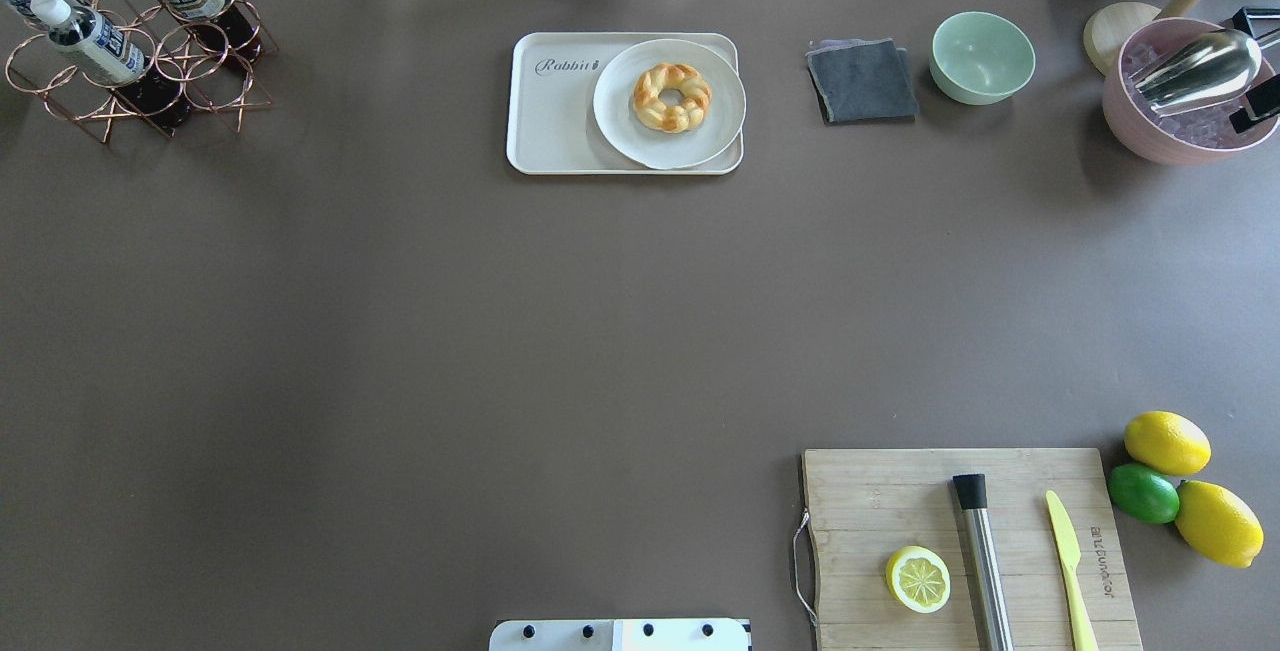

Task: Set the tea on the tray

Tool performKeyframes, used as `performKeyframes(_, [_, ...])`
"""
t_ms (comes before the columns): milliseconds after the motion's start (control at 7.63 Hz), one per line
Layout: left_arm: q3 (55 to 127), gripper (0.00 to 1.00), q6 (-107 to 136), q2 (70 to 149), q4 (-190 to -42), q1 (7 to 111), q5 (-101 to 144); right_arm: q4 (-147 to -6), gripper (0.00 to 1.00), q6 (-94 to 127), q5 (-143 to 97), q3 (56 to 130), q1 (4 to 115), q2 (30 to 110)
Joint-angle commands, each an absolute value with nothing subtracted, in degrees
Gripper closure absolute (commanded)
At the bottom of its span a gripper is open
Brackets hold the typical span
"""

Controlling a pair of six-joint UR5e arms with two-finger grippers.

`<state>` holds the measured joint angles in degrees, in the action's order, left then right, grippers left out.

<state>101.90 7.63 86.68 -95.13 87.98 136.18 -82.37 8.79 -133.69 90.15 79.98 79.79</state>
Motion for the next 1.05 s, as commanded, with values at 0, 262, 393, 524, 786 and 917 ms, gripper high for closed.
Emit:
performKeyframes(0, [101.8, 0.02, 7.6, 86.5, -95.1, 88.0, 136.1, -82.2, 0.0, 8.8, -133.6, 90.2, 80.0, 80.2])
performKeyframes(262, [101.7, 0.02, 7.6, 86.6, -95.1, 88.0, 135.6, -82.2, 0.0, 8.8, -133.5, 90.2, 80.0, 80.2])
performKeyframes(393, [101.6, 0.02, 7.6, 86.6, -95.2, 88.0, 135.6, -82.2, 0.0, 8.8, -133.5, 90.2, 80.0, 80.2])
performKeyframes(524, [101.8, 0.02, 7.6, 86.5, -95.3, 88.1, 135.6, -82.2, 0.0, 8.8, -133.4, 89.8, 80.0, 80.2])
performKeyframes(786, [101.4, 0.02, 7.5, 86.4, -96.3, 88.5, 135.3, -82.1, 0.0, 8.7, -133.2, 90.0, 80.0, 81.1])
performKeyframes(917, [102.0, 0.02, 7.6, 86.4, -96.3, 88.5, 135.4, -82.1, 0.0, 8.4, -133.4, 89.4, 80.0, 80.8])
